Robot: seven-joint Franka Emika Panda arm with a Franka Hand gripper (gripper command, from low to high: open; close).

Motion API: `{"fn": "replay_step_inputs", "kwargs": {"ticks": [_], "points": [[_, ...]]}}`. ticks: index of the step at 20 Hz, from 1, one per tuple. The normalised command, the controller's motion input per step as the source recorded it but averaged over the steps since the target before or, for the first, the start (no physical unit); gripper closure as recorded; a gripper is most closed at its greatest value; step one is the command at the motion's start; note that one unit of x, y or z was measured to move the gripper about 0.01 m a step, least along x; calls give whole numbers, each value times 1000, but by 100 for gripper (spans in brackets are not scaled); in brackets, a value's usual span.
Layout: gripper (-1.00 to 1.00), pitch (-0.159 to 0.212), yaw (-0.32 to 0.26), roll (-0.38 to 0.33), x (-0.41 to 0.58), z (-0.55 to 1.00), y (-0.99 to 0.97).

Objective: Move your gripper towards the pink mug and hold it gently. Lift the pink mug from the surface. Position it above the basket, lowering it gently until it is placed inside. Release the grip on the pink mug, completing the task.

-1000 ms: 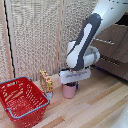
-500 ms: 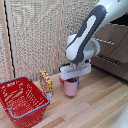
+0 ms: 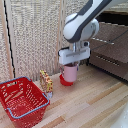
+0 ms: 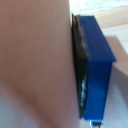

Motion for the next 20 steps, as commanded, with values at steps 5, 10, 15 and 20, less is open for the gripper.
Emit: {"fn": "replay_step_inputs", "kwargs": {"ticks": [5,10,15,20], "points": [[100,109,40,79,569,823,207],[100,72,20,120,336,752,637],[100,18,5,132,213,619,725],[100,-17,0,91,139,381,784]]}}
